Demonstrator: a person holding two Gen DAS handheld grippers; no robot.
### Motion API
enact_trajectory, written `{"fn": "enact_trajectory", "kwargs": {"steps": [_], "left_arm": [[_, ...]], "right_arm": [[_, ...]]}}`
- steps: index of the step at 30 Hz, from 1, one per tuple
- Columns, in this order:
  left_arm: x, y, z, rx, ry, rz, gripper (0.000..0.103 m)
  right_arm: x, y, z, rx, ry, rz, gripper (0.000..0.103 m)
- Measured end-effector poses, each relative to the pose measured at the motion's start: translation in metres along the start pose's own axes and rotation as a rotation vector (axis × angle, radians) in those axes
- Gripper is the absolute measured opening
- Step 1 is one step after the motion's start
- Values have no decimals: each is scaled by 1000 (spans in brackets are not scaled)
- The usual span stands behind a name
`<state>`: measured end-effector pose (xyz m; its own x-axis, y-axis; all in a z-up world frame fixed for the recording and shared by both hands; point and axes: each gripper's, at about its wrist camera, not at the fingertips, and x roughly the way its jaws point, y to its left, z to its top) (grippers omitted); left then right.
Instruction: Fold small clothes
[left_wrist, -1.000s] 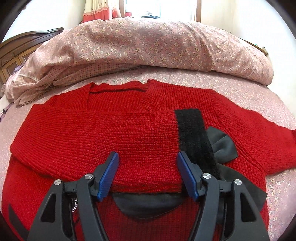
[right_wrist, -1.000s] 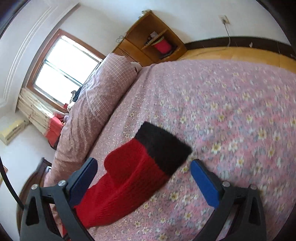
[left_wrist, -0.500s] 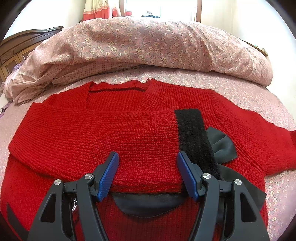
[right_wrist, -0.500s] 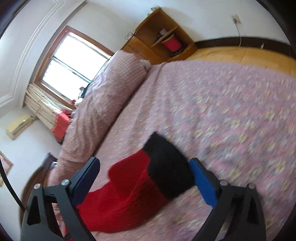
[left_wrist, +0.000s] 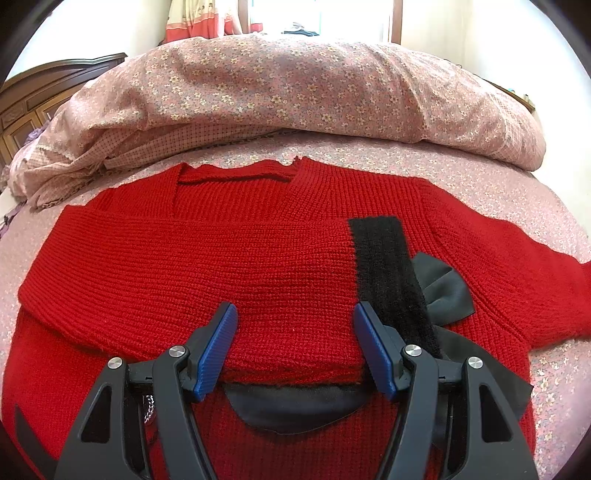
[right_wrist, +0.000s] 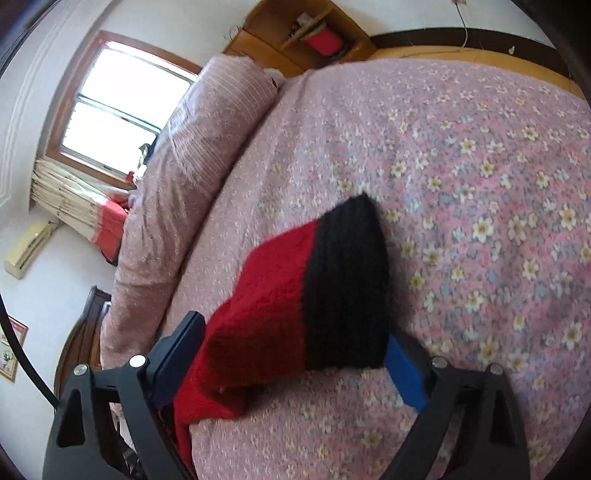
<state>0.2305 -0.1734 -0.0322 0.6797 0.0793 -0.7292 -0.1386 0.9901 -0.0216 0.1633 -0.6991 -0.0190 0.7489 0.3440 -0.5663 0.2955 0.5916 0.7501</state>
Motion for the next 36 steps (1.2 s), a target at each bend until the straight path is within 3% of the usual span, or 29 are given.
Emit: {"fn": "enact_trajectory", "kwargs": {"steps": [2,4,5,7,12,19,21,23,24,28,30,34,36], "left_arm": [[0,0,0,-2,1,-3,60],[0,0,0,-3,2,-4,60],[0,1,0,-2,2,-3,60],[0,1,1,-3,2,-4,60],[1,2,2,-8,8,-11,60],[1,5,2,-22,13,-28,61],[1,6,2,-21,13,-27,61],[2,6,2,-19,12,-25,61],[2,6,2,-18,12,-24,61],[1,6,1,-18,11,-24,61],[1,5,1,-21,12,-26,61],[1,6,1,-23,11,-29,61],[1,7,1,-27,12,-33,61]], "right_arm": [[-5,-6,0,26,-45,32,82],[-12,-16,-3,93,-77,57,55],[-16,-25,-4,158,-94,101,50],[-20,-38,-5,238,-115,156,27],[-32,-46,-1,294,-160,147,21],[-61,-27,11,272,-277,159,26],[-71,-29,11,282,-305,137,38],[-78,-28,8,281,-306,79,44],[-78,-26,3,278,-297,62,54],[-62,-17,-23,306,-208,128,84],[-45,-8,-38,304,-142,109,85],[-26,3,-41,232,-139,6,84],[-20,1,-35,225,-159,1,84]]}}
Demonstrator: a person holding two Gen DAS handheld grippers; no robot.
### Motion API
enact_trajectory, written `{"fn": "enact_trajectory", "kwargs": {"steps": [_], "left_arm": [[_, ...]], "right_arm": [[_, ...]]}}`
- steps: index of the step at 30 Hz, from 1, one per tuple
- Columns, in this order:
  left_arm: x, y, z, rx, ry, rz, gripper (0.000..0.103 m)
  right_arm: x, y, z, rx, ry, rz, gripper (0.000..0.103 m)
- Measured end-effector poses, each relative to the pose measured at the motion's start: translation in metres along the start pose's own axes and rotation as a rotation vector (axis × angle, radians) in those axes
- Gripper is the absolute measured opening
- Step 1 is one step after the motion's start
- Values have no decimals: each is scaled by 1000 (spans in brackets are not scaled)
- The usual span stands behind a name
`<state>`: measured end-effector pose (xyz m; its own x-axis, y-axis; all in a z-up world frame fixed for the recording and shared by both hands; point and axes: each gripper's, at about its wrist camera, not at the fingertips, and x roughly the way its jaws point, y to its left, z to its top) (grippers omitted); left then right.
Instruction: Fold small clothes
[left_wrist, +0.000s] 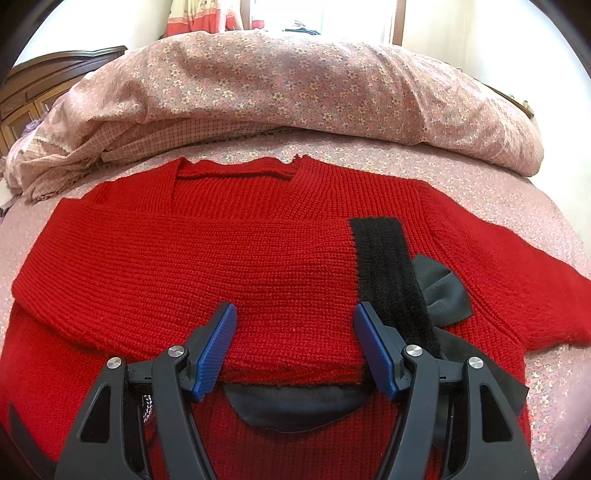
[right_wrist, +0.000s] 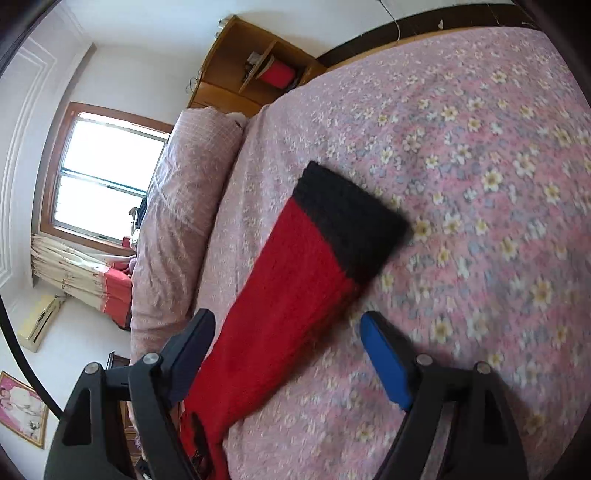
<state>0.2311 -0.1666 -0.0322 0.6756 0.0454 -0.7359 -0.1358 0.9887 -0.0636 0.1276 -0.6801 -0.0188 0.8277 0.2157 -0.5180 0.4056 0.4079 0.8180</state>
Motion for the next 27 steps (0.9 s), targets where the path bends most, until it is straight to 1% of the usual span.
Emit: {"fn": "enact_trajectory", "kwargs": {"steps": [3,6,8,9,10,11,12,13,14,16,17,18,20,22,25,26,27], "left_arm": [[0,0,0,-1,0,-1,61],[1,1,0,-6,2,-6,61],[1,1,0,-5,2,-6,61],[1,1,0,-5,2,-6,61],[1,1,0,-5,2,-6,61],[1,1,1,-6,2,-7,61],[1,2,1,-8,3,-9,61],[0,2,1,-10,6,-15,61],[-3,4,3,-15,11,-33,61],[-15,12,6,-32,24,-127,61],[-25,20,7,-58,47,-192,61],[-32,25,6,-72,60,-219,61],[-51,39,7,-86,76,-258,61],[-65,53,10,-74,76,-269,61],[-86,86,15,-33,56,-232,61],[-92,104,17,-12,44,-205,61],[-95,114,18,-3,36,-190,61]], "right_arm": [[11,3,13,-1,-52,26,84],[11,-3,27,18,-96,90,83],[9,-9,30,35,-115,138,80],[9,-11,30,34,-123,143,71],[8,-14,29,28,-129,123,53],[9,-16,28,21,-126,84,45],[10,-19,27,12,-118,46,25],[13,-22,27,10,-107,12,13],[14,-25,27,17,-100,0,12],[9,-26,28,28,-111,2,12],[6,-20,29,15,-124,0,12],[5,-10,31,-13,-138,-5,11],[-1,28,30,-139,-169,-25,11],[-5,79,17,-307,-188,-5,11],[-14,150,-19,-510,-197,58,11],[-15,176,-38,-579,-193,85,11],[-13,198,-55,-634,-189,104,11]]}}
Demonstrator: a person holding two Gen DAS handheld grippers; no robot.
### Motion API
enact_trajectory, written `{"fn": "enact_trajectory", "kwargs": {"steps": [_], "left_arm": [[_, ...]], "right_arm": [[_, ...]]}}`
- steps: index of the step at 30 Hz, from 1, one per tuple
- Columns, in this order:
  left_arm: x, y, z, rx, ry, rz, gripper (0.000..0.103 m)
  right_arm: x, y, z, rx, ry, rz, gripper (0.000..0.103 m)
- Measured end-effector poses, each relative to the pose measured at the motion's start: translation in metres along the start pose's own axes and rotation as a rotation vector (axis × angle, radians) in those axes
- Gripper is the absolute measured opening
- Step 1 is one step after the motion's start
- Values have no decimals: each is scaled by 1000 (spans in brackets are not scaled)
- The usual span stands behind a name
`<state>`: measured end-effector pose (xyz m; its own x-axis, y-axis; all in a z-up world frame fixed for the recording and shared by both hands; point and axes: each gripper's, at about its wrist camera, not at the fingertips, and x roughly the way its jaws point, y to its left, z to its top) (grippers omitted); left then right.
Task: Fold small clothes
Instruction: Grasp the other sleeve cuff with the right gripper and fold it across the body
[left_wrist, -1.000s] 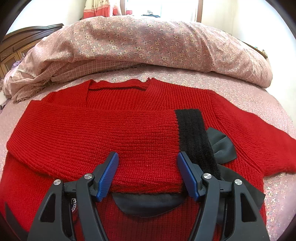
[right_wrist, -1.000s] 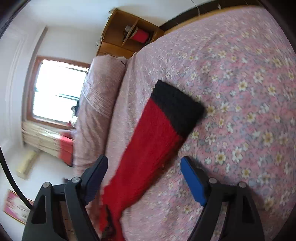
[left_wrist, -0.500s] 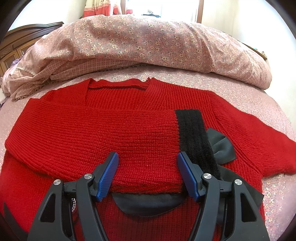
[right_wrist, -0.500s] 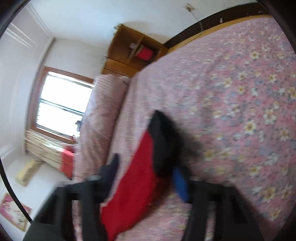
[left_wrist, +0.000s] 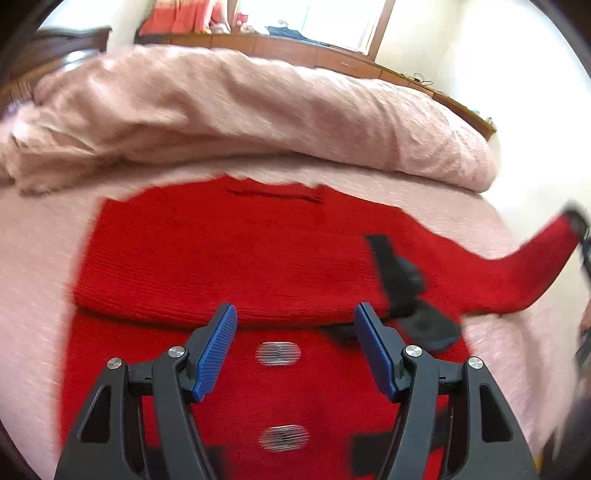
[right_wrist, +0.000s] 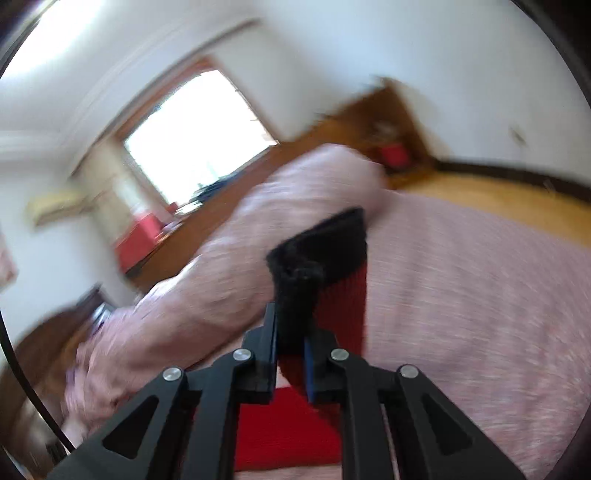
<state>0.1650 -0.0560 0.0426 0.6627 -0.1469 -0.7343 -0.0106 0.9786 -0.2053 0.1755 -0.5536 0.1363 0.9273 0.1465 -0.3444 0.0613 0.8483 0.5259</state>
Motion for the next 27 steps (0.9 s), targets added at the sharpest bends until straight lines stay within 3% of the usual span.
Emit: {"fn": "enact_trajectory", "kwargs": {"steps": [3,6,10,13,16,20,25,27], "left_arm": [[-14,46,5,33,-32,65,61],[-16,92,7,5,-51,102,61],[-10,144,3,-87,-25,107,61],[-6,173,3,-123,-16,102,61],[-4,192,4,-160,-8,133,61],[-5,199,13,-175,-12,109,61],[-7,199,18,-163,-33,137,61],[-5,203,17,-177,-23,140,61]], "right_arm": [[14,87,-16,-125,11,90,11],[47,164,-46,-141,37,209,11],[107,259,-108,-137,107,324,12],[146,305,-171,-140,191,355,12],[171,334,-235,-217,282,327,12],[178,352,-309,-335,390,286,12],[180,370,-348,-434,423,278,12],[175,374,-349,-467,413,272,12]]}}
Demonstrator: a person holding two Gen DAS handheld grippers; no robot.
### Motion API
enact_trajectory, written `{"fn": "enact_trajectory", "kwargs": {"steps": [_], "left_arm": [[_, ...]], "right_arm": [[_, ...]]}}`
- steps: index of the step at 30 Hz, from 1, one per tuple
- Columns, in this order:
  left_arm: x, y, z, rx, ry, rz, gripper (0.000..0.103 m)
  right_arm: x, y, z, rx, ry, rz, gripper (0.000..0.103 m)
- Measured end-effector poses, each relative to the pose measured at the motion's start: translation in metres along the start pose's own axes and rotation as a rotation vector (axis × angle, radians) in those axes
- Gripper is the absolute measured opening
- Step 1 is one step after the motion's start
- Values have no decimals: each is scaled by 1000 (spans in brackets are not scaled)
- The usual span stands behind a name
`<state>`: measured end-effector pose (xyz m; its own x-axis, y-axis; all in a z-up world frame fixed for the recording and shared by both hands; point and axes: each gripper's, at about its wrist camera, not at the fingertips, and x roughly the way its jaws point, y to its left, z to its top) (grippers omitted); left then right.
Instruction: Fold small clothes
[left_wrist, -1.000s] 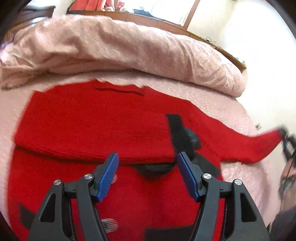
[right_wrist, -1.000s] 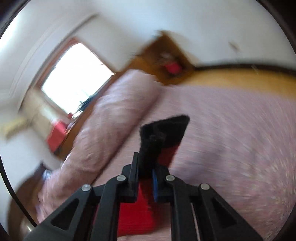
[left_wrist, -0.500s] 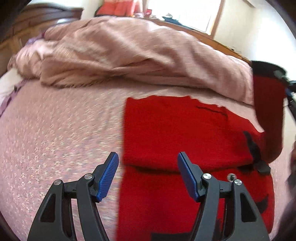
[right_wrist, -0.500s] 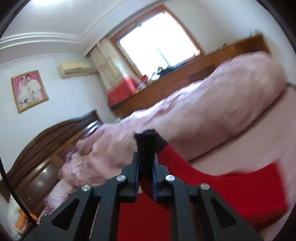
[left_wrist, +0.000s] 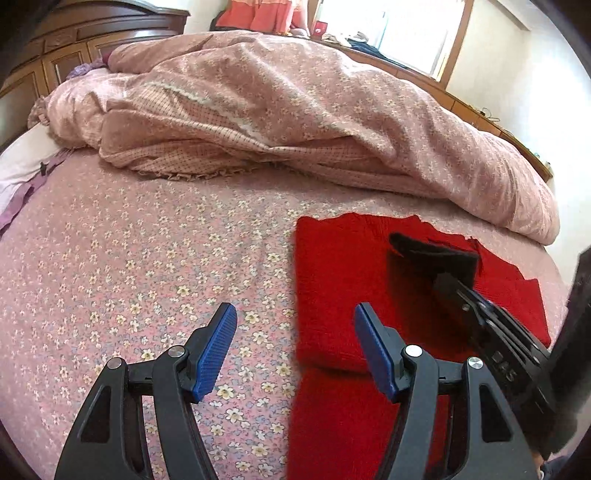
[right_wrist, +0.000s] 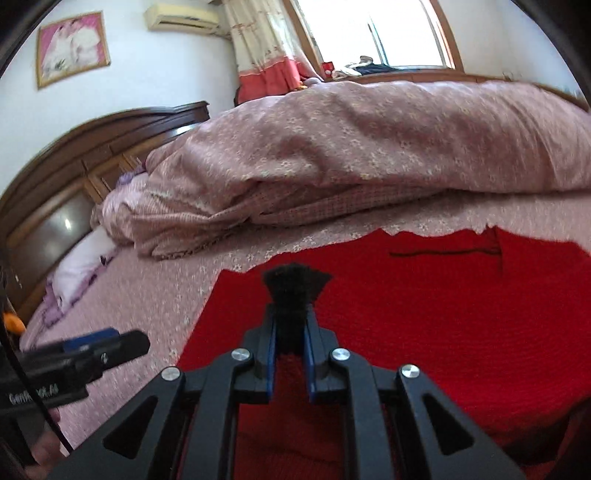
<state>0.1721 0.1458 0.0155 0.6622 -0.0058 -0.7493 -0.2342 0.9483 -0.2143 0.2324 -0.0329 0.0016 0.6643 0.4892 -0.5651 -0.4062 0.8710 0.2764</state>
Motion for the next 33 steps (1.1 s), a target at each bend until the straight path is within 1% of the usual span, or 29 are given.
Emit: {"fn": "enact_trajectory", "kwargs": {"steps": [3,5,7,10,11,13,14,16,17,19,20,22,24,26,28,30,33], "left_arm": [[3,5,1,-24,13,-5,61],[4,6,2,-34,17,-7,61],[5,7,1,-32,19,-5,61],[6,5,0,-17,24,4,61],[7,3,-1,-7,27,7,61],[7,1,-1,2,28,8,61],[7,-1,-2,8,27,6,61],[6,-2,-2,15,24,-2,61],[5,-3,-3,14,21,-27,61],[3,-4,-4,2,24,-81,61],[3,-5,-4,-2,29,-98,61],[0,-9,-6,10,24,-112,61],[-2,-12,-7,26,23,-106,61],[-3,-13,-11,34,33,-101,61],[-7,-12,-21,21,65,-91,61],[-18,-10,-37,10,83,-105,61],[-38,-11,-63,25,86,-95,61]], "right_arm": [[-14,2,1,-10,-27,14,13],[-14,1,-2,-15,-17,32,13],[-6,-1,-6,-18,30,38,15],[4,-8,-10,13,104,64,18],[6,-10,-10,22,114,66,23],[4,-12,-11,41,120,87,49],[0,-13,-11,49,109,105,53],[-10,-15,-12,75,85,168,66],[-16,-19,-14,107,88,219,69],[-23,-31,-16,180,135,313,70],[-28,-37,-18,204,149,326,70],[-47,-54,-23,236,159,315,70],[-68,-69,-28,234,162,275,70],[-98,-87,-36,206,164,194,70],[-133,-106,-49,185,154,113,70],[-162,-124,-62,179,151,57,70],[-205,-155,-86,193,150,-33,70]]}}
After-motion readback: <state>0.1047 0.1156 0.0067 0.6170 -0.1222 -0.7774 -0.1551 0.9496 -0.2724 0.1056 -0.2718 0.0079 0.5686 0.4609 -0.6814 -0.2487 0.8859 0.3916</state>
